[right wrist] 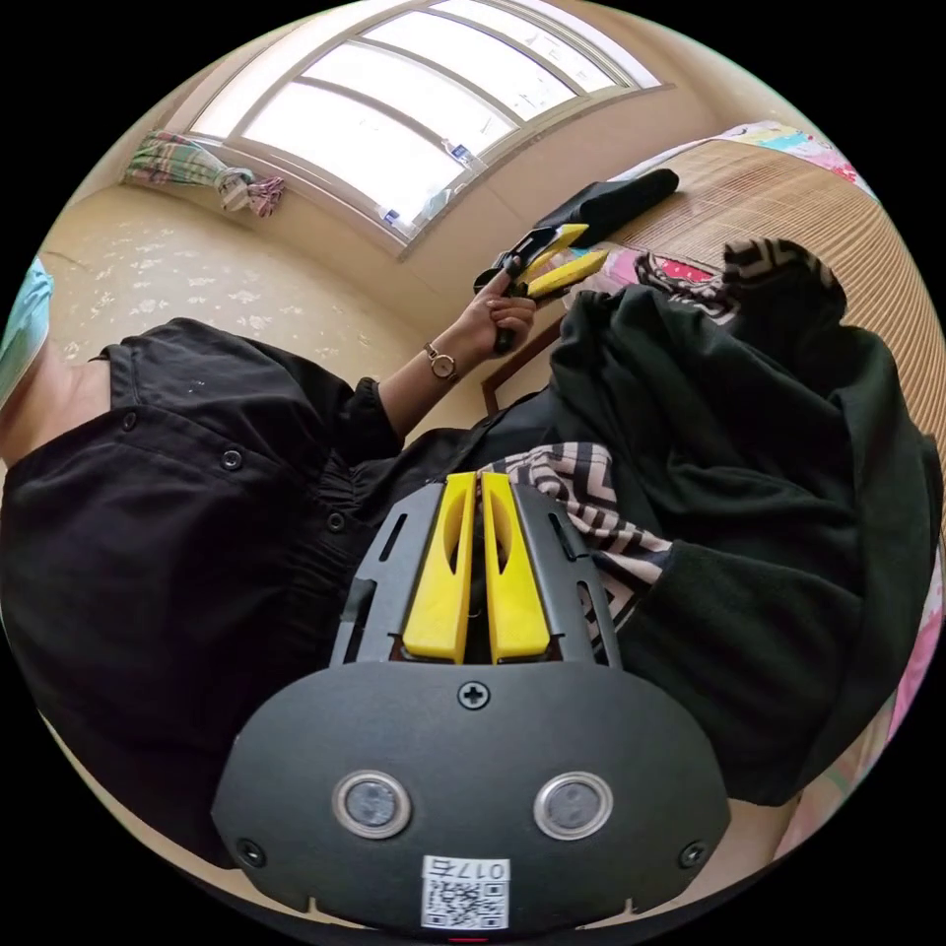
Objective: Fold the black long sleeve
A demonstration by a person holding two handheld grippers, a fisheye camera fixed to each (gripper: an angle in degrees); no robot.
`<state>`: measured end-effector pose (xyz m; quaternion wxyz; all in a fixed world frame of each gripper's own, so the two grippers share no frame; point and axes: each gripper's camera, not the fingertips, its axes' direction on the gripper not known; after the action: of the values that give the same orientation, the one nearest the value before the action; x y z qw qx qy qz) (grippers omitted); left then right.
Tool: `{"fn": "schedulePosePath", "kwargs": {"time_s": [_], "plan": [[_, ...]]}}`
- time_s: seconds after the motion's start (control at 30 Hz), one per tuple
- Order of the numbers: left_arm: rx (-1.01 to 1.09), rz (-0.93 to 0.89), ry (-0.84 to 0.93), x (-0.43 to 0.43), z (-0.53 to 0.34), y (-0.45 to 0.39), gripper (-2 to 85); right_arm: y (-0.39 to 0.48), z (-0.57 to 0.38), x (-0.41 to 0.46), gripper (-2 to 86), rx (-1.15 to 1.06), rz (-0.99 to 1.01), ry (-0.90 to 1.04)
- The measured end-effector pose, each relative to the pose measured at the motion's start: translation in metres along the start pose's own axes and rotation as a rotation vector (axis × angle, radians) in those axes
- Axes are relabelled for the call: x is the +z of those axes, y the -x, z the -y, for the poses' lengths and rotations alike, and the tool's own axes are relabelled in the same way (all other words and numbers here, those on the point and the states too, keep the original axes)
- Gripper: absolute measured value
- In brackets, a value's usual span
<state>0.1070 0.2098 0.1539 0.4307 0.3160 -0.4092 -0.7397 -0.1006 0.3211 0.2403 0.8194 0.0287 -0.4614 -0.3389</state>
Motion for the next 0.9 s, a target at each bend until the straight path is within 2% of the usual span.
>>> {"fn": "schedulePosePath", "kwargs": {"time_s": [0.03,0.17,0.23,0.37,0.47,0.53,0.57,0.63,0.7,0.73,0.8,0.9], "plan": [[-0.021,0.069,0.031,0.005,0.000,-0.004,16.6,-0.002,-0.003,0.003,1.1,-0.003,-0.001,-0.002],[-0.060,0.230,0.056,0.006,0.003,-0.020,18.2,-0.006,-0.008,0.007,1.2,-0.039,0.006,0.016],[-0.149,0.300,0.108,0.009,0.013,-0.023,18.3,-0.005,-0.010,0.005,1.2,-0.072,0.015,0.021],[-0.257,0.246,0.223,0.024,0.030,-0.015,18.9,0.007,-0.013,-0.008,1.1,-0.169,0.095,-0.052],[-0.342,0.124,0.271,0.032,0.034,-0.006,15.3,0.013,-0.014,-0.013,1.2,-0.230,0.265,-0.150],[-0.267,-0.145,0.223,0.025,0.041,-0.023,6.3,0.015,-0.015,-0.013,1.2,-0.274,0.391,-0.205],[-0.242,-0.223,0.200,0.020,0.043,-0.029,4.1,0.017,-0.013,-0.012,1.3,-0.293,0.447,-0.230],[-0.097,-0.509,0.167,-0.003,0.056,-0.061,3.8,0.017,-0.009,-0.012,1.3,-0.275,0.419,-0.237],[0.038,-0.571,0.228,-0.021,0.064,-0.093,3.8,0.017,-0.003,-0.012,1.3,-0.236,0.310,-0.212],[0.110,-0.531,0.310,-0.029,0.067,-0.108,3.8,0.015,0.001,-0.012,1.3,-0.219,0.236,-0.189],[0.081,-0.395,0.413,-0.041,0.068,-0.104,3.9,0.009,0.008,-0.013,1.4,-0.197,0.157,-0.155],[-0.254,0.050,0.412,-0.084,0.056,-0.036,5.6,-0.007,0.020,-0.012,1.5,-0.165,0.109,-0.112]]}}
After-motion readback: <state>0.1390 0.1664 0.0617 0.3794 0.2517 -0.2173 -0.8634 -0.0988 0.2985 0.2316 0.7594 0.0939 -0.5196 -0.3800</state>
